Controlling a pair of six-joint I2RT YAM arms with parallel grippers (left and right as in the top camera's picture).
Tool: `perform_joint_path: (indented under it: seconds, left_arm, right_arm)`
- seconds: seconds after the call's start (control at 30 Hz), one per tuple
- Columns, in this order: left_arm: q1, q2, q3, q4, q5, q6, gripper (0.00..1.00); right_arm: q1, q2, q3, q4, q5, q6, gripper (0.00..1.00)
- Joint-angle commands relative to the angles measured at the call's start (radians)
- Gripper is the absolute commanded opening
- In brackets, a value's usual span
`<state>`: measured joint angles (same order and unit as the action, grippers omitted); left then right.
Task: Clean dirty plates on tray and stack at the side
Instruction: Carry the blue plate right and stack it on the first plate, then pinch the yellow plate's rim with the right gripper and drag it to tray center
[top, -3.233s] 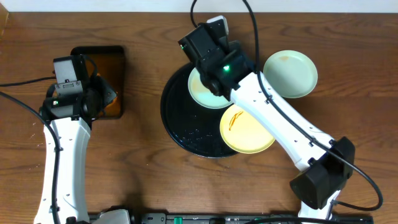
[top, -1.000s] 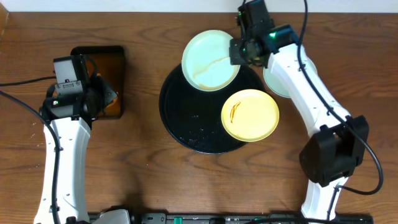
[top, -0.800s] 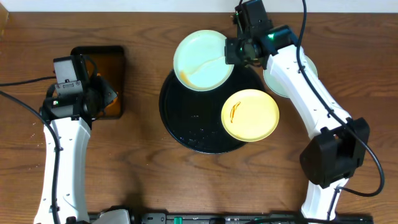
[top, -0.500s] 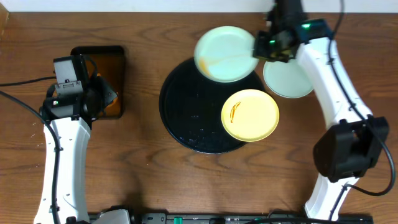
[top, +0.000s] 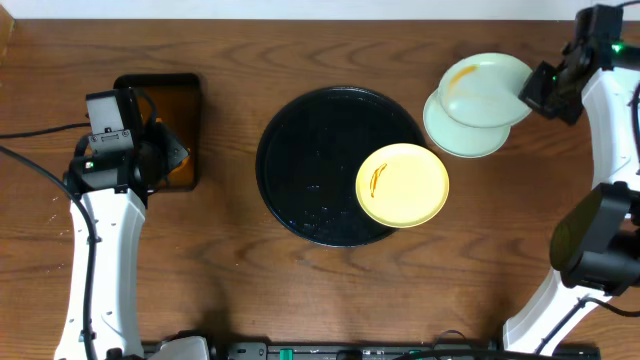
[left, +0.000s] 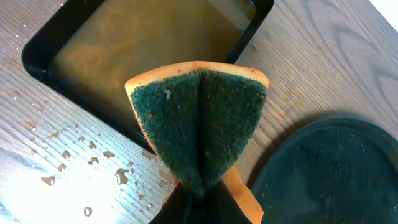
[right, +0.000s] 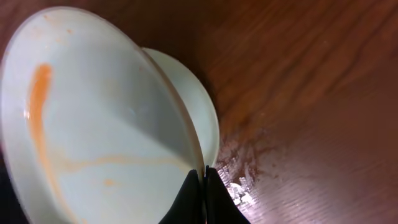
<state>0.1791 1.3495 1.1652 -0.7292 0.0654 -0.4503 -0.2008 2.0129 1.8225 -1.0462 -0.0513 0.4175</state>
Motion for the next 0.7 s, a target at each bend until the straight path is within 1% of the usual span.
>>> perform_joint_path:
  seconds: [0.0, 0.03, 0.1, 0.13, 0.2, 0.27, 0.33, 0.43, 0.57, 0.63, 0.67]
  left_arm:
    - [0.003, 0.003, 0.017, 0.001, -0.001, 0.008, 0.08]
    - [0.003, 0.003, 0.017, 0.000, -0.001, 0.008, 0.08]
    - [0.003, 0.003, 0.017, 0.000, -0.001, 0.008, 0.08]
    - [0.003, 0.003, 0.017, 0.000, -0.001, 0.008, 0.08]
    - [0.003, 0.003, 0.017, 0.000, -0.001, 0.008, 0.08]
    - [0.003, 0.003, 0.017, 0.000, -0.001, 0.008, 0.08]
    - [0.003, 0.003, 0.017, 0.000, -0.001, 0.008, 0.08]
    - [0.003, 0.003, 0.017, 0.000, -0.001, 0.008, 0.07]
    - [0.003, 0.003, 0.017, 0.000, -0.001, 0.008, 0.08]
    - [0.003, 0.003, 0.017, 0.000, -0.001, 0.008, 0.08]
    - [0.003, 0.003, 0.017, 0.000, -0.001, 0.008, 0.08]
  right_arm:
    - [0.010, -0.031, -0.076, 0.051, -0.006, 0.014, 0.06]
    - [0.012, -0.031, -0.092, 0.063, -0.006, 0.016, 0.19]
    - [0.014, -0.031, -0.106, 0.062, -0.011, 0.015, 0.55]
    - [0.016, -0.031, -0.107, 0.053, -0.027, 0.000, 0.61]
    - [0.022, -0.036, -0.107, 0.036, -0.125, -0.075, 0.67]
    - [0.029, -0.047, -0.107, 0.000, -0.233, -0.122, 0.67]
    - [0.037, -0.073, -0.107, -0.053, -0.300, -0.156, 0.66]
    - [0.069, -0.150, -0.107, -0.158, -0.301, -0.203, 0.67]
    - [0.168, -0.217, -0.127, -0.251, -0.232, -0.206, 0.73]
    - [0.230, -0.220, -0.157, -0.266, -0.215, -0.206, 0.78]
    - [0.282, -0.220, -0.204, -0.251, -0.206, -0.205, 0.99]
